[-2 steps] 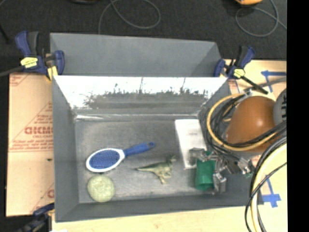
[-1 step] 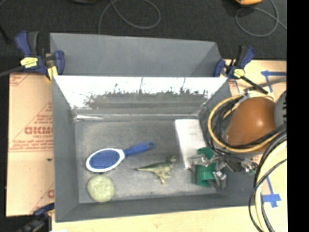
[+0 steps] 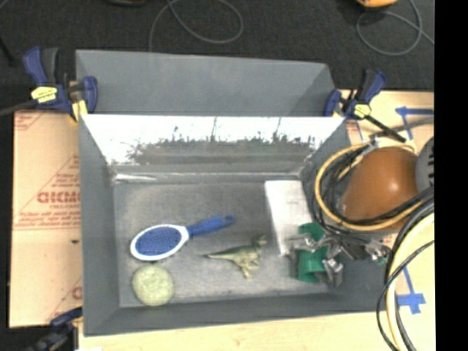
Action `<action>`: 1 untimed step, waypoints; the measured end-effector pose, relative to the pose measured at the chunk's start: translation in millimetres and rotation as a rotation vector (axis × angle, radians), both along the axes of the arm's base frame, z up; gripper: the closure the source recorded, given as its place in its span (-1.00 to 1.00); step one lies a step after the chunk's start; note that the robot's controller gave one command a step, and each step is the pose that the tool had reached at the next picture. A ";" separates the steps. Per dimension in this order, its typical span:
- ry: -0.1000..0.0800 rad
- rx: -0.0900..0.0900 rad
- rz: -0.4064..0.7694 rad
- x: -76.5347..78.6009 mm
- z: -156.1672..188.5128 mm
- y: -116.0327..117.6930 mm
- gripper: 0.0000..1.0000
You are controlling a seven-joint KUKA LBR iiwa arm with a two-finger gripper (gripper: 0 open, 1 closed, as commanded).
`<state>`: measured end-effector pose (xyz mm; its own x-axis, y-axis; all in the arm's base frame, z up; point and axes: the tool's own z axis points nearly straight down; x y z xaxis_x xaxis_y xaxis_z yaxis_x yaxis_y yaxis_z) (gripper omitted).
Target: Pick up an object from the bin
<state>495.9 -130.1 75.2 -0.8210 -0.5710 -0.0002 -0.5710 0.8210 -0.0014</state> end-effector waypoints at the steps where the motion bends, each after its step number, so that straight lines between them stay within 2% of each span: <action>1: -0.001 0.000 0.000 -0.1 1.1 0.1 1.00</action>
Offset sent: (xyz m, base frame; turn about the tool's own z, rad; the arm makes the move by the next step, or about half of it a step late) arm -0.0001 0.0000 0.0150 0.0000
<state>495.8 -130.1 76.3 -0.8208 -0.5712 -0.0009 -0.5712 0.8208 -0.0015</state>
